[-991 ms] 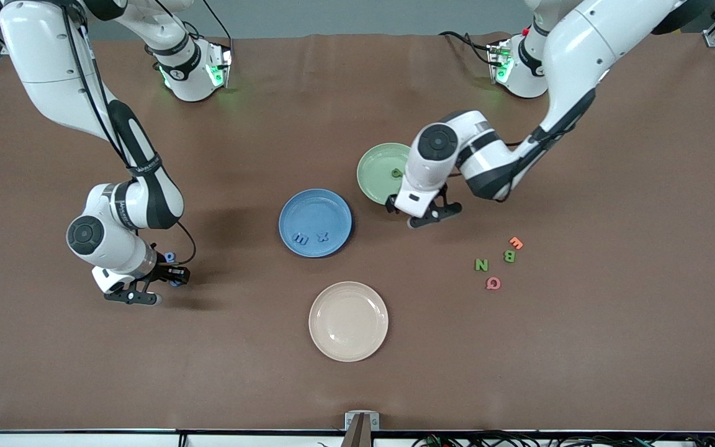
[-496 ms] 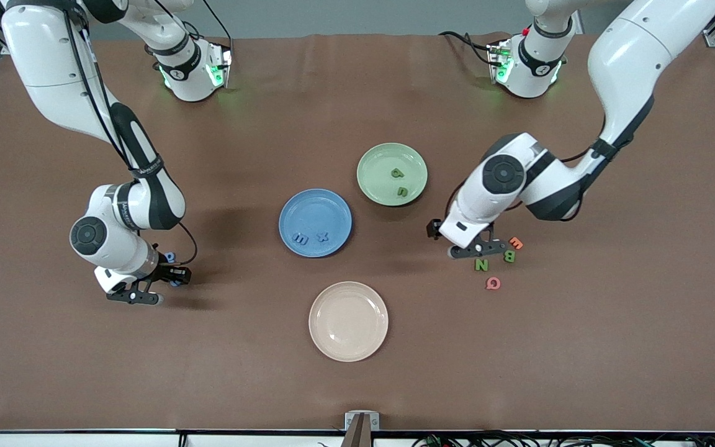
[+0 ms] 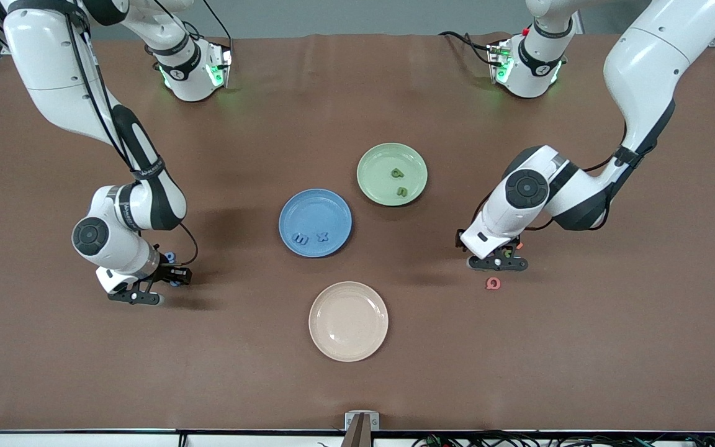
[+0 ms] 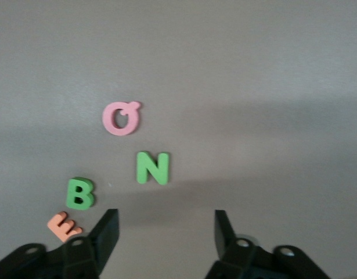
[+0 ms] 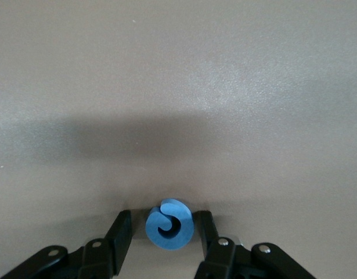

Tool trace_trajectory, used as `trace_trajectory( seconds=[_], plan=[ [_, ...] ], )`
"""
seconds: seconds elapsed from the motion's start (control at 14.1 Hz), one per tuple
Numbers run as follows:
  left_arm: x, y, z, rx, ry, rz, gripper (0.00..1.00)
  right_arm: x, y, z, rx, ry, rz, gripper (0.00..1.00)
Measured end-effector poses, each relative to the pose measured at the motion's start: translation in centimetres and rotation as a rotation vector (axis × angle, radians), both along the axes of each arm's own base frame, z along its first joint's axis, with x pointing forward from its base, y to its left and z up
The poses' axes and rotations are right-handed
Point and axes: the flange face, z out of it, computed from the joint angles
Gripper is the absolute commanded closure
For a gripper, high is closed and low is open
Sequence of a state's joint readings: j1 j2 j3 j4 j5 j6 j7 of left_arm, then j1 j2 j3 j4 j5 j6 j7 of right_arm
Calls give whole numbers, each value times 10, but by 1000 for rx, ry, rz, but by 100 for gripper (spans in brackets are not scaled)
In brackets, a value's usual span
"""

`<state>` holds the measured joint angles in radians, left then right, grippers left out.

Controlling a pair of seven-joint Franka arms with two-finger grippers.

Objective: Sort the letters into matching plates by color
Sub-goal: 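Lift the blue e with the right gripper while the left gripper returns to letters, then carry the e over the blue plate while the left gripper grasps the green N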

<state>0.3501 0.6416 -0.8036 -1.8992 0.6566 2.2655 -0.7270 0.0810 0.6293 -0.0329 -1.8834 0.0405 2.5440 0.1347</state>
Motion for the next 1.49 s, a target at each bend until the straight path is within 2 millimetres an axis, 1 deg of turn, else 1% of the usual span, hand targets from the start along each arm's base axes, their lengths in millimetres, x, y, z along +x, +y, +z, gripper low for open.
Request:
trace_trajectory(
  seconds=[0.14,0.21,0.42,0.78,1.2,1.35,1.49],
  plan=[
    [4,6,-6,6,3,8,35,0,0,1,0,-2,0,82],
    [5,7,-8,6,6,11,35,1,-1,2,-1,-3,-1,87],
    [9,7,-12,-2,10,17,36,1,-1,2,-1,-3,-1,94],
    [12,8,-30,15,21,19,40,1,-1,2,-1,-3,-1,96],
    [17,11,-36,0,14,30,43,0,0,2,0,1,0,98],
    [19,15,-40,4,3,24,43,-1,4,2,3,21,-7,99],
    [19,18,-45,8,2,20,44,-5,20,4,8,55,-39,99]
  ],
)
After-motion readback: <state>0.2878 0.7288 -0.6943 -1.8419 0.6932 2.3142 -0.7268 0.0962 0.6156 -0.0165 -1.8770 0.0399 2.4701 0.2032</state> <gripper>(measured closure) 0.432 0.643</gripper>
